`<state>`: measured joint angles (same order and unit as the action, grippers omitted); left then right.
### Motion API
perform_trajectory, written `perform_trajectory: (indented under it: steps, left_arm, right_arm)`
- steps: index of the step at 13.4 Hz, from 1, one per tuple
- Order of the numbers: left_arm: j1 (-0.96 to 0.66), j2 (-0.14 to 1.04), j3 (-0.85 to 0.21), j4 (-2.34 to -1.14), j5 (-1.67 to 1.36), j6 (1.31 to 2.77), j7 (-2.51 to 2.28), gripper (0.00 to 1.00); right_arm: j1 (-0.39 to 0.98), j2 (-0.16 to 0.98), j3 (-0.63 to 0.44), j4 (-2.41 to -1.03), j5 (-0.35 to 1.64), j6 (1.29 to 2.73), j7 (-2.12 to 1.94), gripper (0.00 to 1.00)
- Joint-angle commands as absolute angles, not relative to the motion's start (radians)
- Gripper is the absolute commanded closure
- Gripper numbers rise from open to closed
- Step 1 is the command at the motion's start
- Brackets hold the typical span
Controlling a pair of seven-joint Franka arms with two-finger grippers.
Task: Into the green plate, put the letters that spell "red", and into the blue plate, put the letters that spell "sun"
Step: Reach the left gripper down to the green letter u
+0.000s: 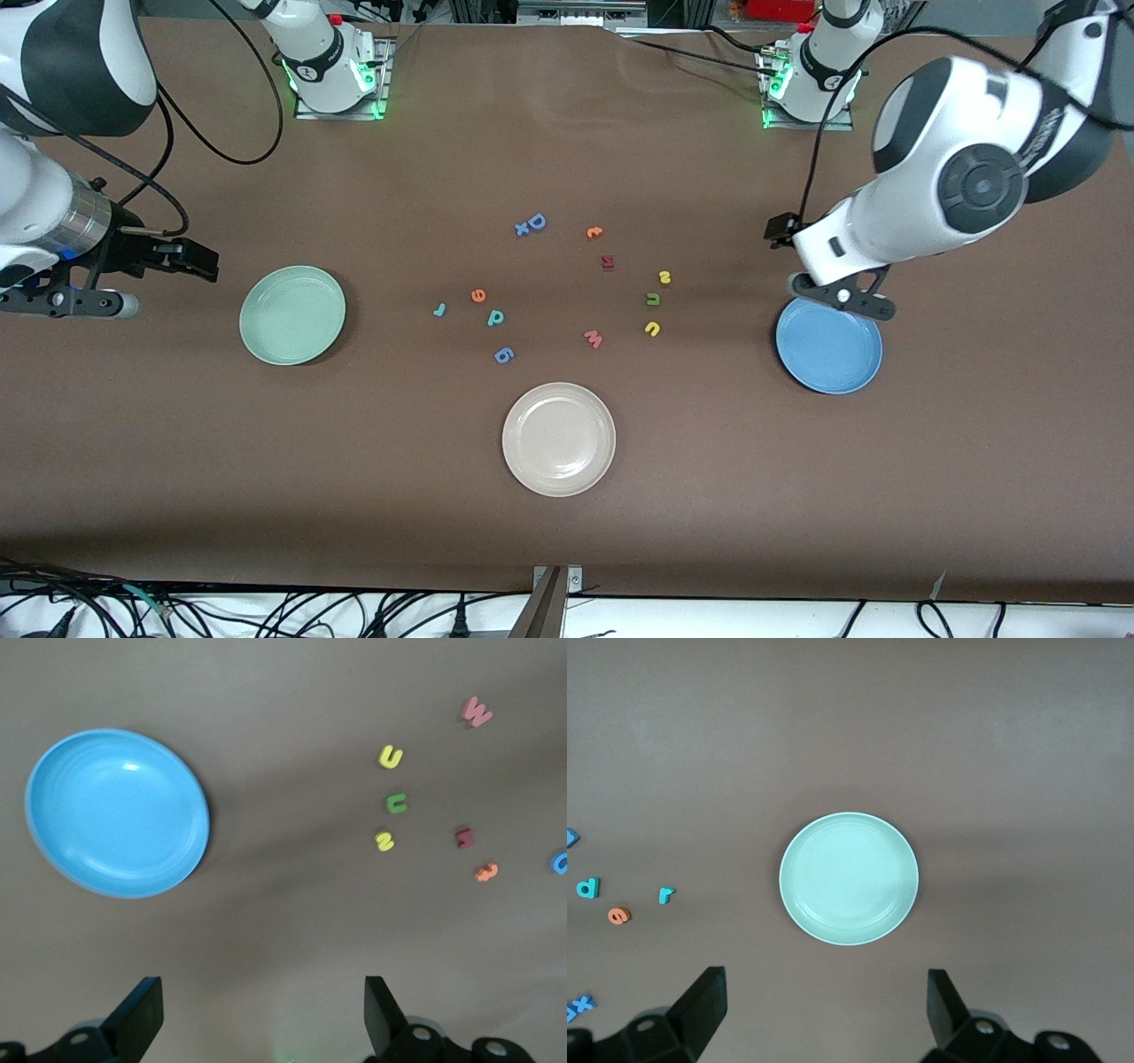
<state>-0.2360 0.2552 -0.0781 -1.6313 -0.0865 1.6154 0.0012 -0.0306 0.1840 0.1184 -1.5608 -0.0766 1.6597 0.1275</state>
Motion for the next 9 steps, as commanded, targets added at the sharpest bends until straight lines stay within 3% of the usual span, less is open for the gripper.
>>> perform_trajectory:
  steps: [1, 9]
  left_arm:
    - [-0.319, 0.308, -0.067, -1.621, -0.104, 1.678, -0.075, 0.0]
    - [-0.46, 0.474, -0.067, -1.624, -0.104, 1.864, -0.287, 0.0]
  right_arm:
    - [-0.04, 0.163, 0.126, -1.58, -0.077, 1.655, 0.117, 0.0]
    - [-0.04, 0.166, 0.126, -1.582, -0.077, 1.644, 0.127, 0.0]
